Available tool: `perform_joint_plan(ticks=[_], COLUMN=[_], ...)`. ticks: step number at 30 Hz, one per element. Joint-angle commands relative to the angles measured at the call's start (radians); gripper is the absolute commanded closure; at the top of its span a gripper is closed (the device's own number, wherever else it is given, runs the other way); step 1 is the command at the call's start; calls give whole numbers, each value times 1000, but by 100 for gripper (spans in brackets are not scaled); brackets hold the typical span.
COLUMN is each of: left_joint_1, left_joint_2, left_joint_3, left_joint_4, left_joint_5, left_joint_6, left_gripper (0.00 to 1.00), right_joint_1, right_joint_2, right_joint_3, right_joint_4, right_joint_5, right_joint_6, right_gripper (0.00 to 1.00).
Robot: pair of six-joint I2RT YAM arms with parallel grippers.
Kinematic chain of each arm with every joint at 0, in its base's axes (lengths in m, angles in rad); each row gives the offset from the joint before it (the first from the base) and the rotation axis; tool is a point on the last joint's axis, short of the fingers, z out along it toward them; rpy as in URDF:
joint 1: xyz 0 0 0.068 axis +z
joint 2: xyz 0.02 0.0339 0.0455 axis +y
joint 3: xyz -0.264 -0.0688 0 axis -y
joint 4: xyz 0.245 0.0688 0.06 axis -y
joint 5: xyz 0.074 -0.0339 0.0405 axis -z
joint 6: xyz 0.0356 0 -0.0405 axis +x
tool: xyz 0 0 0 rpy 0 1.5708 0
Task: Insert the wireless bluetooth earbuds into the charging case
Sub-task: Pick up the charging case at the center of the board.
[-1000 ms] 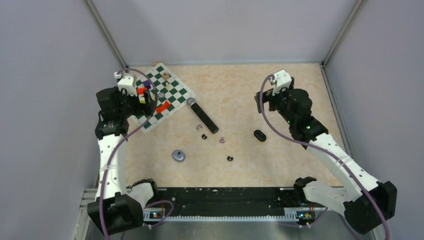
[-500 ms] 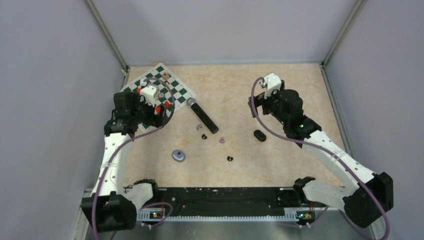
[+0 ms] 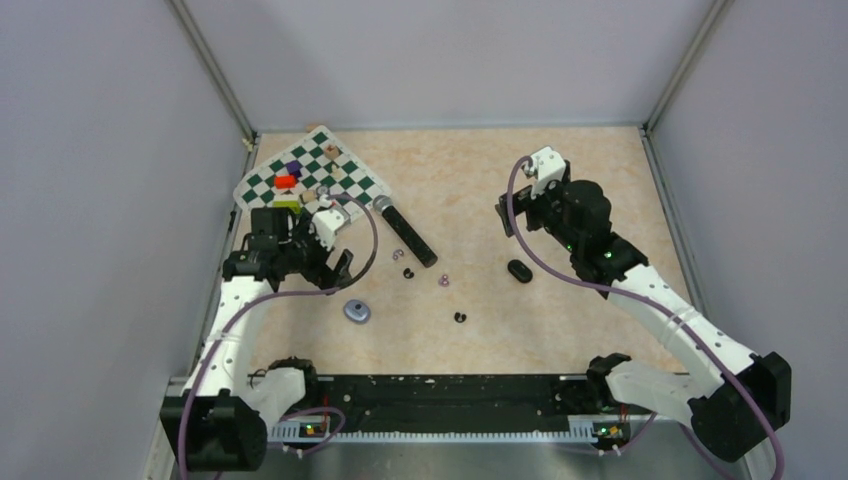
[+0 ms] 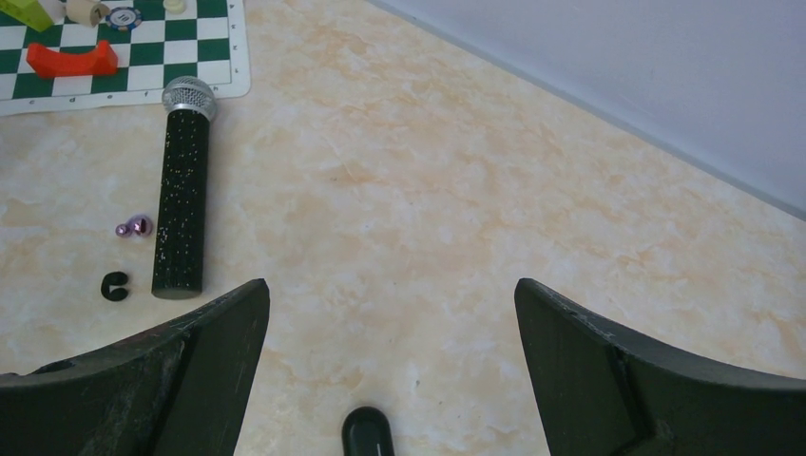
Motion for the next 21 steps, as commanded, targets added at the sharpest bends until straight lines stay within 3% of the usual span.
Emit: perform_joint_plan(ticks=[1,10,21], left_joint_1=[-41,-156,-179], left_joint_2=[-28,33,99], left_joint_3=[-22,-96,-113], left_joint_4=[-31,-31,-62], left_joint_5=[42,-81,-49], left_joint_6=[103,265,586], left_gripper=[1,3,1], right_joint_1=[16,14,16], right_joint_2=[5,44,75], right_joint_3=[22,0,-6], right_joint_4=[29,36,43], right_joint_5=[3,-68,-47], right_joint_6=[-20,-44,-79], right_gripper=[1,1,1])
